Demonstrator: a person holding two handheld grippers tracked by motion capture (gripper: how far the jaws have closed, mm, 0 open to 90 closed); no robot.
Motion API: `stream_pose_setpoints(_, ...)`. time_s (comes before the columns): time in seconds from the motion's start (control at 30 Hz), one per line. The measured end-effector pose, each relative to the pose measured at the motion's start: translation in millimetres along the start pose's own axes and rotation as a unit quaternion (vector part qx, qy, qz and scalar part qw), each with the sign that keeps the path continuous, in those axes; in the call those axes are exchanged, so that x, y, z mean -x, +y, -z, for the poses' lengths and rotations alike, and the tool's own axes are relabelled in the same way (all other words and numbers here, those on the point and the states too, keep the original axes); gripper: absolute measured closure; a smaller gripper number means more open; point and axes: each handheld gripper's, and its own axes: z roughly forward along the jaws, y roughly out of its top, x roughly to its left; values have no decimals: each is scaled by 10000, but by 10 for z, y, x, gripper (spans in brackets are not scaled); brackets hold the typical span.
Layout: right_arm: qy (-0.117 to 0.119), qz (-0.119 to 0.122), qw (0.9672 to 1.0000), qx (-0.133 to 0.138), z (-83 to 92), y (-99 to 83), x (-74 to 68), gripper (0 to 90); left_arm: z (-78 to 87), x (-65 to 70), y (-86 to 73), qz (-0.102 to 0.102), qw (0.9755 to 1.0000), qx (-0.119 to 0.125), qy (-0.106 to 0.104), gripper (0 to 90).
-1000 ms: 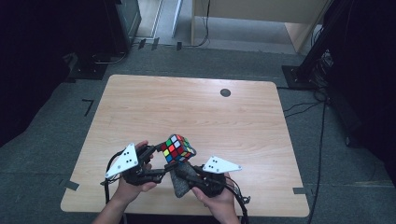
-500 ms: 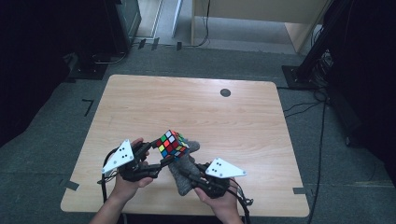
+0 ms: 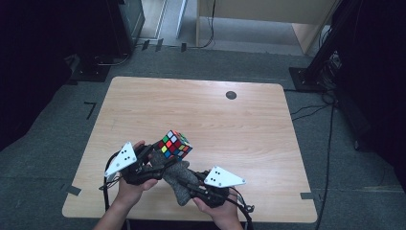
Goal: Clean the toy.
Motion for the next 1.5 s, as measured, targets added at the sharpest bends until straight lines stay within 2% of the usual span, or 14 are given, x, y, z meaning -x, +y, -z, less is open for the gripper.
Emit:
stream_pose_setpoints(0.27, -663, -734, 9951, 78, 101, -27, 262, 684, 17, -41, 4, 128, 9998, 29, 142, 346)
stream_pose_setpoints(0.37, -407, -721, 9964, -178, 23, -51, 223, 683, 4, -29, -11, 174, 9997, 51, 146, 346)
stream_pose_setpoints(0.47, -34, -444, 9982, -397, -99, -83, 72, 682, -19, -4, -24, 193, 9997, 34, 124, 346)
stream_pose_setpoints(0.53, 151, -326, 9988, -345, -123, -68, -16, 682, -27, 8, -29, 169, 9998, -1, 106, 346)
stream_pose_setpoints(0.63, 128, -389, 9992, -34, -72, -24, -18, 680, -21, 7, -27, 152, 9998, 15, 122, 346)
stream_pose_setpoints(0.7, -116, -549, 9983, 127, -9, -7, 71, 674, -7, -7, -19, 182, 9997, 58, 150, 346)
stream_pose_setpoints(0.77, -520, -701, 9961, 99, 45, -16, 194, 672, 9, -28, -9, 221, 9996, 89, 182, 346)
stream_pose_setpoints(0.8, -849, -762, 9935, 33, 75, -31, 276, 672, 20, -39, -6, 226, 9995, 84, 184, 346)
stream_pose_setpoints(0.87, -1438, -724, 9869, -95, 121, -62, 402, 662, 26, -49, -3, 245, 9994, 101, 205, 346)
stream_pose_setpoints(0.93, -1804, -650, 9811, -271, 156, -89, 528, 640, 24, -57, -5, 263, 9994, 94, 210, 346)
stream_pose_setpoints(1.0, -1984, -593, 9775, -402, 177, -112, 623, 570, 16, -55, -12, 254, 9994, 72, 212, 346)
stream_pose_setpoints(1.17, -1821, -371, 9822, -286, 245, -77, 761, 320, -3, -51, -22, 245, 9994, -1, 240, 346)
stream_pose_setpoints(1.33, -1649, 214, 9861, 8, 286, 40, 622, 263, -9, -62, -22, 320, 9993, -30, 190, 346)
stream_pose_setpoints(1.5, -1351, 809, 9875, 89, 175, 37, 404, 240, -35, -38, -25, 377, 9992, -96, 78, 346)
